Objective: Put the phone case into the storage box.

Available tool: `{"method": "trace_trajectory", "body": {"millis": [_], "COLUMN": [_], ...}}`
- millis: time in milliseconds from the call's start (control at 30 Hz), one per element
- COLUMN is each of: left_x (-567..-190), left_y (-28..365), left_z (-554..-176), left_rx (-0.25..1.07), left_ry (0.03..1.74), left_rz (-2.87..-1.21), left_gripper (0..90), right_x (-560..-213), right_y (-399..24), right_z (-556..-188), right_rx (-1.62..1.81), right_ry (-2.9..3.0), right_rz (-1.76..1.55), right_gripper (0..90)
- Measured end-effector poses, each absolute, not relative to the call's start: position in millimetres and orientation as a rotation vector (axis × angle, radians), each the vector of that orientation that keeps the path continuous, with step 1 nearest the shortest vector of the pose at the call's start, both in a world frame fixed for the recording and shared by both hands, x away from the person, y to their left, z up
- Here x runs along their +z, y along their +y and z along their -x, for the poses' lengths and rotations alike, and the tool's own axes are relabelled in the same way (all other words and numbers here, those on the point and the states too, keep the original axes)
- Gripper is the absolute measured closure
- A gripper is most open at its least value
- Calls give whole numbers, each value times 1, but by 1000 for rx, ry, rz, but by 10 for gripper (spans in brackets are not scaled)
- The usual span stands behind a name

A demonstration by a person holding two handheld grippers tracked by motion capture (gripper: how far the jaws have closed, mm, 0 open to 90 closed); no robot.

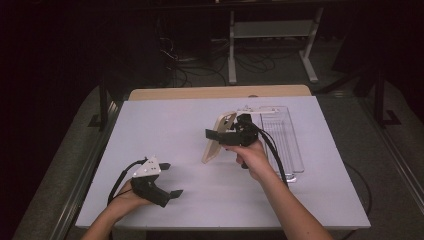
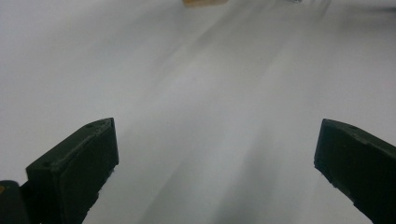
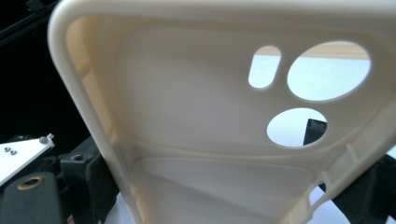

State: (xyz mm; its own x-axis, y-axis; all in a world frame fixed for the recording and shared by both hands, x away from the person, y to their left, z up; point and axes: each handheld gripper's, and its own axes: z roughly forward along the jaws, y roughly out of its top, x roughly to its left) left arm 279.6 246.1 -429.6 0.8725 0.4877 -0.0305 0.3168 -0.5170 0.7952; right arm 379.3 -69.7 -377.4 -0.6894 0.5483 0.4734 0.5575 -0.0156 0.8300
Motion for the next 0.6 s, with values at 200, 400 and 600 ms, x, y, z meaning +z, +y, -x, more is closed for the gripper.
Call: {"method": "trace_trajectory", "body": {"millis": [200, 400, 600], "left_x": [-430, -430, -430], "left_y": [246, 246, 246], "left_z": [-280, -280, -280], "left_rx": [246, 238, 232], "left_ry": [572, 577, 577], "left_rz": [-2160, -2156, -2154], "left_gripper": [0, 0, 0], "right_x": [-371, -364, -356], "right_y": [-78, -87, -101], "right_z": [-380, -383, -387], "right_rx": [-1860, -1854, -1870], "right_ry": [-2200, -2207, -2207], "right_rz": [1266, 1288, 1320], "right_gripper": [97, 97, 97]}}
